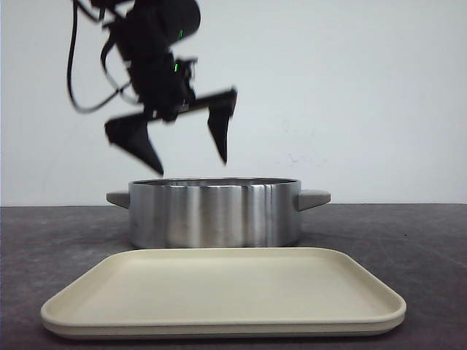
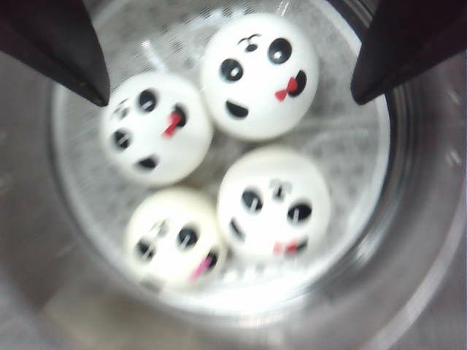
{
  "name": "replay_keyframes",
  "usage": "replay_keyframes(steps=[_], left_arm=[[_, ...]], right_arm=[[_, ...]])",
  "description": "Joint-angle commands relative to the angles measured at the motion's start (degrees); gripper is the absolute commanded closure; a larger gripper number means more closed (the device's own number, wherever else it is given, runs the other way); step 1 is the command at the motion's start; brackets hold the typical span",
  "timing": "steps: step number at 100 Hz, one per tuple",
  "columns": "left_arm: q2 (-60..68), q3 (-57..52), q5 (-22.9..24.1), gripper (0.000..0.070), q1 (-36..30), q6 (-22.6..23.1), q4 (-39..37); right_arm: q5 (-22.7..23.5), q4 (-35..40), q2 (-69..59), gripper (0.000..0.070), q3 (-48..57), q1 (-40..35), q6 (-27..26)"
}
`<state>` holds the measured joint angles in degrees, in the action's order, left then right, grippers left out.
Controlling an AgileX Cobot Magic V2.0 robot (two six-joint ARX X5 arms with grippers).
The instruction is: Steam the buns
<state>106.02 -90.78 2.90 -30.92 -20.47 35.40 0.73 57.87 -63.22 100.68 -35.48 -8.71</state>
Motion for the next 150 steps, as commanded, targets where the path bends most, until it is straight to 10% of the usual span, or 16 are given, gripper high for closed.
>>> replay_keyframes(steps=[1,22,78,129,150], left_arm=[[-1.22,-2.8,0.68,0.0208,-0.46,0.42,1.49],[-12.85,-2.99,5.97,0.07,-2.12,2.8,1.42],[-47.08,-2.12,6.47,0.07,-8.9,10.54,18.03],[-63.01,18.1,13.92,0.07,-8.9,9.94,15.87],[-64.3,23.89,13.79,0.07,-8.9,-0.48,20.5]], right_arm=[[-1.7,-0.02,-0.79,0.0684,0.66,-0.39,1.44],[-6.27,-3.8,-0.52,0.0684,-6.01,-0.39,2.14],[-6.86,-43.34,13.44,0.0684,-51.84,-0.81,0.04],[-6.56,-50.21,17.86,0.0684,-60.15,-1.18,-1.33],[-6.84,-50.21,17.88,0.0684,-60.15,-1.16,-1.33]])
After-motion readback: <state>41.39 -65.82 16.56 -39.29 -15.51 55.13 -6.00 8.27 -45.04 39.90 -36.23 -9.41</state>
